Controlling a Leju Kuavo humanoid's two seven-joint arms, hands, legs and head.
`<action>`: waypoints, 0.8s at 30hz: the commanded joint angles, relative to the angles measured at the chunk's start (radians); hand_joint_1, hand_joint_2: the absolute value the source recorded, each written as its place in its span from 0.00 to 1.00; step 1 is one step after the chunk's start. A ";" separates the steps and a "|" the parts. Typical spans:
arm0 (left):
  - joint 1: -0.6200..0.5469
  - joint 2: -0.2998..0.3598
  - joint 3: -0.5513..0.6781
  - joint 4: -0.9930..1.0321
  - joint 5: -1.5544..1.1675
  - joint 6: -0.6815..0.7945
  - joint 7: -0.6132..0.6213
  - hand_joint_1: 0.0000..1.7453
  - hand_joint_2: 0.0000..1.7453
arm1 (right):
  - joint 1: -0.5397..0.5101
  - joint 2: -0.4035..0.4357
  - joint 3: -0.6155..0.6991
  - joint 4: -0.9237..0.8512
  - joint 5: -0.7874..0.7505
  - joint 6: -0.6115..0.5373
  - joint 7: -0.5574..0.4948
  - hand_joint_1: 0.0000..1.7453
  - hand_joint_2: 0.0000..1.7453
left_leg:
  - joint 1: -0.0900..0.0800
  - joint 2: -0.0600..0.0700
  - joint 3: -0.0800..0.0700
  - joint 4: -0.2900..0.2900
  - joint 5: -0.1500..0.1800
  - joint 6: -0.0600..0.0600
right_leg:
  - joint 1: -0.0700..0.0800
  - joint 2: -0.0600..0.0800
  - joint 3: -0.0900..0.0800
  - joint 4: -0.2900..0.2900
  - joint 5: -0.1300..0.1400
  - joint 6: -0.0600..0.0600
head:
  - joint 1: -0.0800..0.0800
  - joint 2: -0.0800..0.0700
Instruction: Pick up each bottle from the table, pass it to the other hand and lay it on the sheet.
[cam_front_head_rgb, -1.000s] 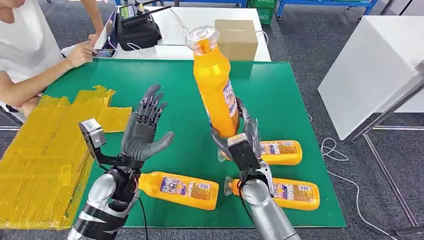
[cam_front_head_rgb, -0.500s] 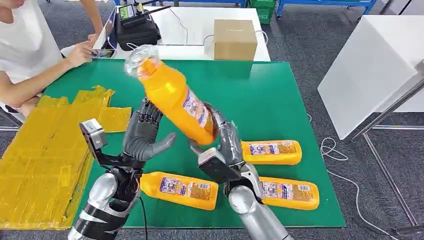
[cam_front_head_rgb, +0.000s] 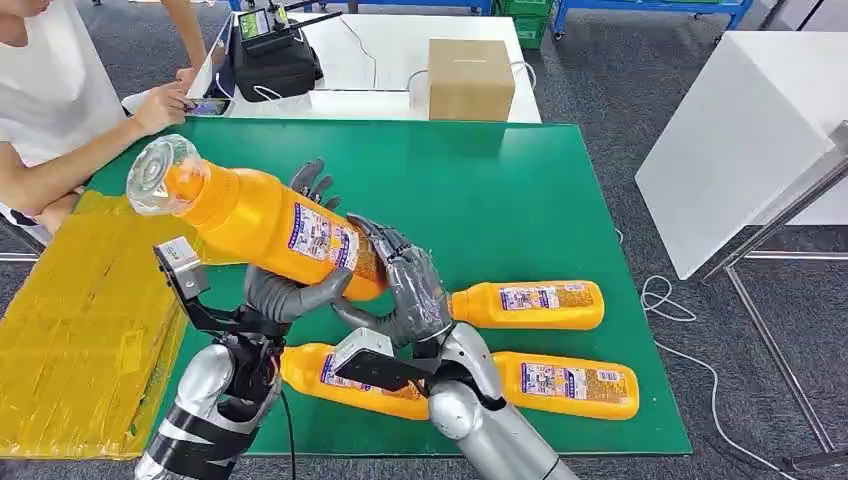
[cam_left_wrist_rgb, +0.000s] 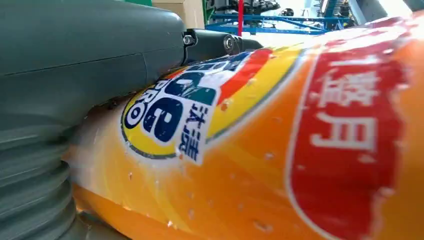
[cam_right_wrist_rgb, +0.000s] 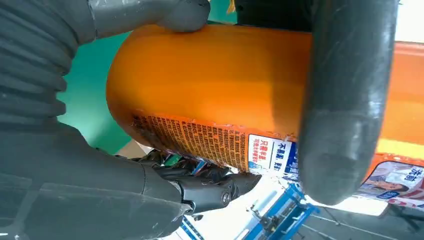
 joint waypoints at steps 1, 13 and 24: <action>-0.056 0.008 0.005 0.084 0.037 -0.003 -0.009 0.00 1.00 | -0.063 -0.047 0.222 0.029 0.054 0.034 -0.013 1.00 1.00 | 0.001 0.001 0.005 0.000 -0.002 -0.003 | 0.001 0.000 0.005 -0.001 -0.001 -0.001 | 0.000 0.000; 0.018 -0.059 0.111 -0.060 0.106 0.211 -0.084 1.00 1.00 | -0.042 -0.067 0.195 0.019 0.015 -0.011 0.026 1.00 1.00 | 0.001 -0.001 0.003 0.000 -0.002 -0.002 | 0.001 -0.002 -0.002 -0.002 -0.001 -0.001 | 0.000 0.000; 0.089 -0.072 0.150 -0.113 0.113 0.313 -0.109 1.00 1.00 | 0.077 -0.116 0.056 -0.156 -0.054 -0.060 0.030 1.00 1.00 | 0.001 -0.003 0.005 -0.001 -0.002 -0.003 | 0.001 -0.004 0.000 -0.002 -0.002 -0.001 | 0.000 0.000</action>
